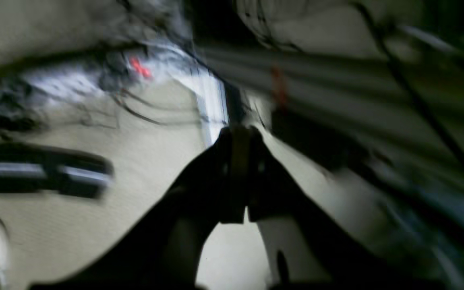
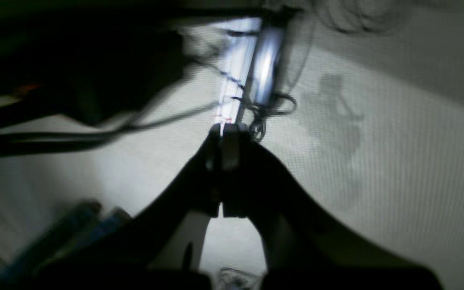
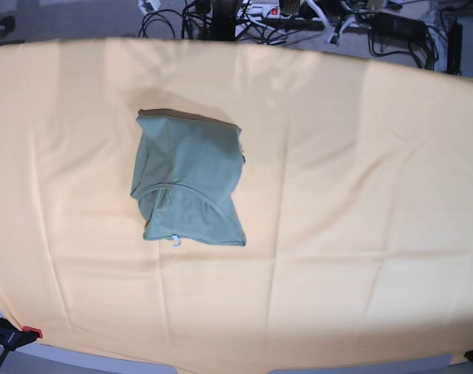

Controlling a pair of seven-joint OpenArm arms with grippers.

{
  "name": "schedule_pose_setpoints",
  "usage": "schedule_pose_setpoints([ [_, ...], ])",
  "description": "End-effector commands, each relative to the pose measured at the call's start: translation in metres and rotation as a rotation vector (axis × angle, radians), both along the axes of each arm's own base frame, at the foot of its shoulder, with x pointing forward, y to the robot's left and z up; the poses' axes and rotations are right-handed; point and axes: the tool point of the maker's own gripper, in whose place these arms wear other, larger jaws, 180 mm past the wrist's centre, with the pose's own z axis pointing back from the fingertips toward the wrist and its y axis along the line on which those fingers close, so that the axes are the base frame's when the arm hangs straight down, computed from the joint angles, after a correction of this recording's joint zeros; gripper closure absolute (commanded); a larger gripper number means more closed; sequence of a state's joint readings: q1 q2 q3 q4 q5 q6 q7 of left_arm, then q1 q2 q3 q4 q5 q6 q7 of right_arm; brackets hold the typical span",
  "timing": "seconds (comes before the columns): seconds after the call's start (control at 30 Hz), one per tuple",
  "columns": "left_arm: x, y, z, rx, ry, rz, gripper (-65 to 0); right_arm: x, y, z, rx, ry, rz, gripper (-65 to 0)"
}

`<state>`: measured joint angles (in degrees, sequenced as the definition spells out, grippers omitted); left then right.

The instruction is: Fold the T-shirt properly

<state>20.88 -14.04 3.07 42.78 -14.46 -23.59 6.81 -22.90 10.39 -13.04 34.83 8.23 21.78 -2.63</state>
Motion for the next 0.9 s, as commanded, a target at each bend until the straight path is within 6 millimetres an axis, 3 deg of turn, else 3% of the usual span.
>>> schedule_pose_setpoints([
  [0.0, -0.004, -0.003, -0.006, 0.037, -0.022, -0.010, 0.0, 0.001, -0.002, -0.002, -0.022, -0.027, 0.019, 0.0],
  [0.17, -0.004, -0.025, -0.028, 0.141, -0.103, 0.004, 0.0, 0.035, 0.018, -0.008, -0.050, -0.133, 0.065, 0.0],
  [0.3, -0.002, -0.053, -0.031, 0.162, -0.120, 0.048, 0.0, 0.050, 0.027, -0.008, -0.043, -0.158, 0.076, 0.0],
  [0.37, 0.000, -0.074, -0.029, 0.135, -0.123, 0.064, 0.0, 0.052, 0.027, -0.009, -0.048, -0.163, 0.073, 0.0],
  [0.53, 0.003, -0.087, -0.027, 0.110, -0.134, 0.075, 0.0, 0.052, 0.029, -0.008, -0.042, -0.168, 0.070, 0.0],
  [0.73, 0.007, -0.086, -0.027, 0.112, -0.138, 0.089, 0.0, 0.037, 0.031, -0.009, -0.054, -0.154, 0.119, 0.0],
  [0.87, -0.003, -0.086, -0.028, 0.115, -0.112, 0.080, 0.0, 0.029, 0.036, -0.009, -0.058, -0.145, 0.158, 0.0],
])
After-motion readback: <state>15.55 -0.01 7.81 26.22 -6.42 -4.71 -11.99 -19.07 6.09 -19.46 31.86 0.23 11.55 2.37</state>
